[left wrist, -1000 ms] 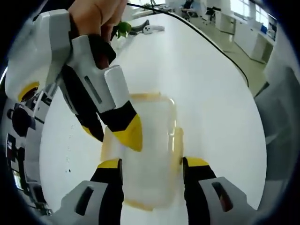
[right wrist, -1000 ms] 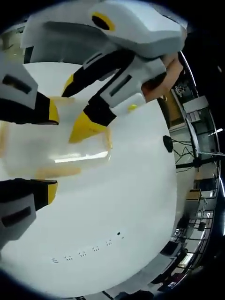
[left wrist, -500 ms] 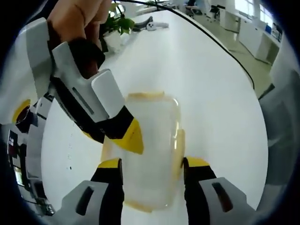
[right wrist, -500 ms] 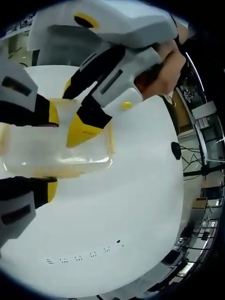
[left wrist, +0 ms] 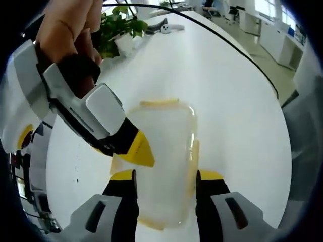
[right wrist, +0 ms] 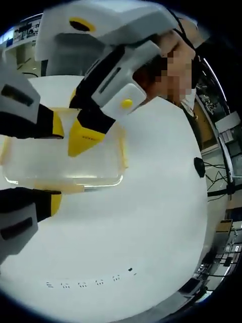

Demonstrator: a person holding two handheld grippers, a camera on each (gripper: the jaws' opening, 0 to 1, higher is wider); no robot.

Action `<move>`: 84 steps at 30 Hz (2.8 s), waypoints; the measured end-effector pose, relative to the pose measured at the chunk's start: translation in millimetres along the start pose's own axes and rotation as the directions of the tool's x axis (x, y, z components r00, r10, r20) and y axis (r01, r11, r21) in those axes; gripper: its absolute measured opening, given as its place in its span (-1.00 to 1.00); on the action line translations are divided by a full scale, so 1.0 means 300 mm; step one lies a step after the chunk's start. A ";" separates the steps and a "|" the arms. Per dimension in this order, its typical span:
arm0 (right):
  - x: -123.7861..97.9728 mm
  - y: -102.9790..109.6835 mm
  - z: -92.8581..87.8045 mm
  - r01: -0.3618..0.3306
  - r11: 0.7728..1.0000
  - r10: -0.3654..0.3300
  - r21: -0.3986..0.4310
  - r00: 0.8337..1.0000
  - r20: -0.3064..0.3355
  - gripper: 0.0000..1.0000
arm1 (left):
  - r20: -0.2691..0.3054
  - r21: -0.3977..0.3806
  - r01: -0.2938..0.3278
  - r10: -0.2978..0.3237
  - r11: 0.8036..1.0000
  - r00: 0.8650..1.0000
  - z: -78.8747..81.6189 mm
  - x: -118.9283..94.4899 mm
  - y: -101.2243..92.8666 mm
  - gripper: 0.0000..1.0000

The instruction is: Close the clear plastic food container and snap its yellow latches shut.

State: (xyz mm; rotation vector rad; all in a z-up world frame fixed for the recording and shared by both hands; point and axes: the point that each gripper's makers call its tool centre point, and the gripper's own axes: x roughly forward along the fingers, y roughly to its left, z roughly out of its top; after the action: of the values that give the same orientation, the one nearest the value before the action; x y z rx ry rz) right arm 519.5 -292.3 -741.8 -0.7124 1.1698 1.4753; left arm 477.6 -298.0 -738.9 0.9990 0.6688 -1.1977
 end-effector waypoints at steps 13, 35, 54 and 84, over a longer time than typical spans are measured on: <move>-0.004 -0.002 0.000 0.006 1.000 -0.006 -0.001 1.000 0.014 -0.28 | -0.002 0.002 -0.014 0.014 1.000 1.000 0.002 0.000 0.002 -0.18; -0.016 0.006 0.011 0.029 1.000 -0.029 -0.009 1.000 0.004 -0.22 | 0.013 -0.046 -0.019 0.020 0.999 1.000 0.019 -0.010 0.004 -0.11; -0.091 0.026 0.020 0.165 0.984 -0.163 -0.071 0.986 0.036 -0.04 | 0.023 -0.108 0.002 0.001 0.994 1.000 0.003 -0.095 0.042 -0.01; -0.129 0.124 -0.077 0.204 0.976 -0.200 -0.079 0.978 0.052 0.23 | -0.028 -0.052 0.024 -0.025 0.998 0.999 -0.082 -0.140 0.082 0.25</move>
State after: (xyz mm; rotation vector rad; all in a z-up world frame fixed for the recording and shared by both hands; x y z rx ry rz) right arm 490.0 -326.0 -704.4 -0.8277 0.9764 1.3679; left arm 492.0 -256.4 -706.9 0.9692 0.7332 -1.1839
